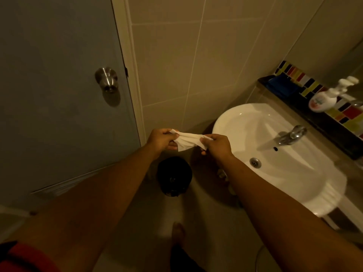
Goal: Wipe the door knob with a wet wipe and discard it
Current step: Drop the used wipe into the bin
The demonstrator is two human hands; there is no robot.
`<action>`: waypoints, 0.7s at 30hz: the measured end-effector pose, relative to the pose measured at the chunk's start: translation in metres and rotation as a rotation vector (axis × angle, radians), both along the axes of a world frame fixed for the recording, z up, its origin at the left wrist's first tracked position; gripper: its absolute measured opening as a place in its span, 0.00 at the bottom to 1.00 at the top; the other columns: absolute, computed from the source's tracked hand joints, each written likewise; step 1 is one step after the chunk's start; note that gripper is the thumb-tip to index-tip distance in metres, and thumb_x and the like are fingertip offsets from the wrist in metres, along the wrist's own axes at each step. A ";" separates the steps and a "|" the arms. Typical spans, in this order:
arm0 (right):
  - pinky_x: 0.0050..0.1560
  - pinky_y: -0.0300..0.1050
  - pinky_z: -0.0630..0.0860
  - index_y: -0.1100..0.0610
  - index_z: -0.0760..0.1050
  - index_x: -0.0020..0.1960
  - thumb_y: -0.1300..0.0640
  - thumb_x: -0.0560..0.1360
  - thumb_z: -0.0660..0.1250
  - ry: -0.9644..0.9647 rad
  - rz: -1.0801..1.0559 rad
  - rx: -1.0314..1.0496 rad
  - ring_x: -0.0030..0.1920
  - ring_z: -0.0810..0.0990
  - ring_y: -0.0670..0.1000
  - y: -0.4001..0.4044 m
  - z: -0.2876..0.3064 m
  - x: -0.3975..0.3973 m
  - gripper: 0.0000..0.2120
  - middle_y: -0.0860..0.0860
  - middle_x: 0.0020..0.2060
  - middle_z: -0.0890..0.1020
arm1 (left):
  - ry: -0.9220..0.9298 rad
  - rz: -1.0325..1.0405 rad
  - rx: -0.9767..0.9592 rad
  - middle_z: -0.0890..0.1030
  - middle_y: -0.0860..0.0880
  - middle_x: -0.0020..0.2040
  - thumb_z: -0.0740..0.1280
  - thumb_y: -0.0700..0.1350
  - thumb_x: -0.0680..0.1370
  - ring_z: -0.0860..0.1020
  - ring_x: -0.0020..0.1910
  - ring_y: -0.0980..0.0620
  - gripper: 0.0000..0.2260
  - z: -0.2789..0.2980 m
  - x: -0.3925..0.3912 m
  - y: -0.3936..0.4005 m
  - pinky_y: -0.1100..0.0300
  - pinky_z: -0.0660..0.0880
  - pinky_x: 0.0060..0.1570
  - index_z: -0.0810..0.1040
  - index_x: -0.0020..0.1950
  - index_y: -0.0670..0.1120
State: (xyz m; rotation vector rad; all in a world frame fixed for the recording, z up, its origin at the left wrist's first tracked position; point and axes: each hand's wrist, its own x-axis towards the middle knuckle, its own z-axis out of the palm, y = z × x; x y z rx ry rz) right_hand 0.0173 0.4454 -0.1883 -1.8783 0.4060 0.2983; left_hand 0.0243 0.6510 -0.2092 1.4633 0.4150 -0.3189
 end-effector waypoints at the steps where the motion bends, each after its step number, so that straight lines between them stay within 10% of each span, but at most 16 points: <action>1: 0.41 0.44 0.83 0.59 0.79 0.59 0.59 0.76 0.69 0.036 0.018 -0.009 0.45 0.84 0.56 0.002 -0.010 0.006 0.13 0.56 0.51 0.82 | 0.030 0.018 0.022 0.83 0.40 0.51 0.71 0.37 0.75 0.84 0.39 0.49 0.14 -0.011 0.005 0.001 0.56 0.83 0.35 0.79 0.60 0.39; 3: 0.47 0.49 0.83 0.60 0.80 0.58 0.62 0.75 0.67 0.082 0.077 -0.066 0.44 0.84 0.58 0.006 -0.034 0.018 0.12 0.57 0.47 0.84 | 0.099 0.042 0.072 0.83 0.43 0.51 0.71 0.39 0.75 0.84 0.40 0.49 0.14 -0.035 0.013 0.001 0.58 0.82 0.33 0.79 0.61 0.41; 7: 0.23 0.31 0.71 0.64 0.82 0.53 0.64 0.74 0.64 0.124 0.197 -0.235 0.28 0.80 0.48 0.017 -0.086 0.046 0.11 0.57 0.37 0.82 | 0.217 0.044 0.142 0.82 0.43 0.55 0.68 0.40 0.77 0.82 0.42 0.49 0.14 -0.091 0.035 -0.002 0.54 0.81 0.43 0.78 0.62 0.43; 21: 0.54 0.41 0.74 0.63 0.77 0.62 0.65 0.78 0.63 0.342 0.096 -0.290 0.60 0.78 0.57 0.033 -0.317 0.111 0.13 0.59 0.61 0.79 | 0.520 0.006 0.185 0.77 0.37 0.64 0.58 0.40 0.82 0.78 0.61 0.40 0.15 -0.311 0.093 -0.024 0.48 0.76 0.63 0.73 0.68 0.39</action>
